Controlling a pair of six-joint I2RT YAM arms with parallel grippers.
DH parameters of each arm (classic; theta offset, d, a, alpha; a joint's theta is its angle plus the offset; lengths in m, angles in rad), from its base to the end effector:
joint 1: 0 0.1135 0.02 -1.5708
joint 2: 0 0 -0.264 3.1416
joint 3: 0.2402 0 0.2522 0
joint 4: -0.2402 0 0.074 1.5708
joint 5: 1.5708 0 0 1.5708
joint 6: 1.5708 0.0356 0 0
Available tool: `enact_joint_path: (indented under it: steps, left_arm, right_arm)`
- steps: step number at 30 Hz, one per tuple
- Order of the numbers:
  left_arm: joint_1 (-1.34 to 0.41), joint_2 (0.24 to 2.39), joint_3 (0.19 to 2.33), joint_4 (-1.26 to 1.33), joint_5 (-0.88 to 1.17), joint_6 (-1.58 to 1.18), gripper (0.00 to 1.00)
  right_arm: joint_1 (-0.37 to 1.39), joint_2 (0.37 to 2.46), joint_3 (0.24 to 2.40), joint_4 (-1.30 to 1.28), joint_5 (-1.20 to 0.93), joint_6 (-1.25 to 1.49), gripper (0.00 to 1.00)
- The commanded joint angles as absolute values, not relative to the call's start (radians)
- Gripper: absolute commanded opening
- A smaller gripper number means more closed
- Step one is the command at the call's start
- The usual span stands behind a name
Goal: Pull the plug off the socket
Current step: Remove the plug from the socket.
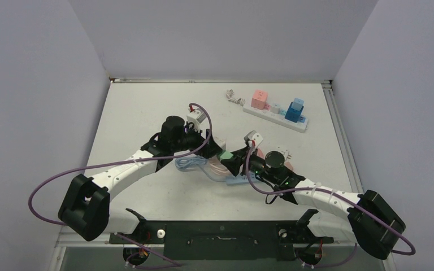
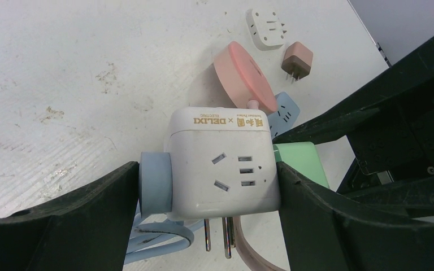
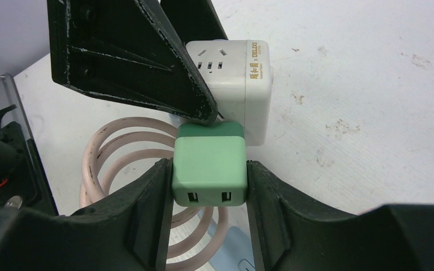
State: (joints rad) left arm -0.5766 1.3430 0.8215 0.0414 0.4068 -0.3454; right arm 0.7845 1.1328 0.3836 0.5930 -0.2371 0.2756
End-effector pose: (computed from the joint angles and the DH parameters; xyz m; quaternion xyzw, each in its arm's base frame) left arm 0.2416 -0.1739 0.2514 0.2007 0.8196 -0.3807 0.3782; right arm 0.1608 0.1723 0.2128 -0.2644 0.7111 0.4038 0.5112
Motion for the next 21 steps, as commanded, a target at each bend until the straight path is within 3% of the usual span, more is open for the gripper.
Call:
enact_joint_path:
  steps: [1, 10, 21]
  left_arm:
    - [-0.557, 1.309, 0.851, 0.144, 0.565, -0.299, 0.00]
    - [-0.556, 1.312, 0.859, 0.112, 0.502, -0.301, 0.00]
    - [-0.507, 1.352, 0.889, 0.009, 0.348, -0.354, 0.00]
  right_arm:
    - [0.669, 1.097, 0.368, 0.707, -0.299, 0.337, 0.05]
    - [0.685, 1.096, 0.372, 0.686, -0.256, 0.314, 0.05]
    - [0.876, 1.091, 0.401, 0.616, 0.038, 0.192, 0.05]
